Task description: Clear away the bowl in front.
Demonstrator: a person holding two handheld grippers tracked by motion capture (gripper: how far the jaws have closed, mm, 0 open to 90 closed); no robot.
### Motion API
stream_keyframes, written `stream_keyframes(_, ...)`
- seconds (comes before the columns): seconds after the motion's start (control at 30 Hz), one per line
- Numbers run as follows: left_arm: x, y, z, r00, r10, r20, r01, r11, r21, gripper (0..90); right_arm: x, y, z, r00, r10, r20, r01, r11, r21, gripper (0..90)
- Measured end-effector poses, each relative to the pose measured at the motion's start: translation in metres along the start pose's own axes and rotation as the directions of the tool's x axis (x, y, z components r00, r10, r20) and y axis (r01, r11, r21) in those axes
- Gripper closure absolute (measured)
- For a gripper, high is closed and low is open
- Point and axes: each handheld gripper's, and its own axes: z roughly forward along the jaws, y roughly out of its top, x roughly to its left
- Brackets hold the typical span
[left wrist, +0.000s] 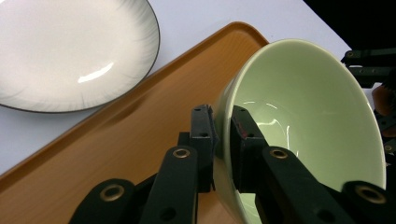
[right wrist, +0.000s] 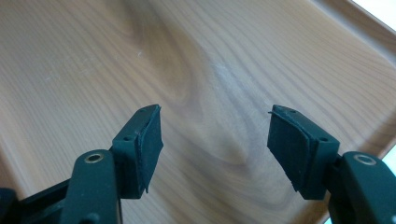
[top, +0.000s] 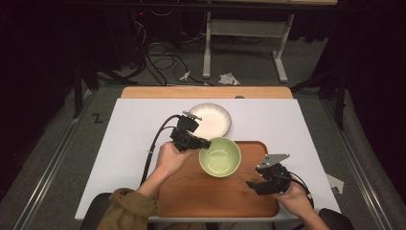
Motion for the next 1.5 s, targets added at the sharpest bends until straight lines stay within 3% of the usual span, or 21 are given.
stream_keyframes(0.6, 0.003, -0.015, 0.021, 0.9998, -0.018, 0.007, 0.017, 0.9985, 0.051, 81.1, 0.0, 0.0, 0.0, 1.0, 0.0, 0.001, 0.0, 1.0, 0.0, 35.6)
stream_keyframes(1.5, 0.009, -0.026, 0.04, 0.9984, -0.056, -0.003, 0.056, 0.9959, 0.071, 80.8, 0.001, 0.0, 0.0, 1.0, 0.001, 0.001, -0.001, 1.0, 0.001, 35.6)
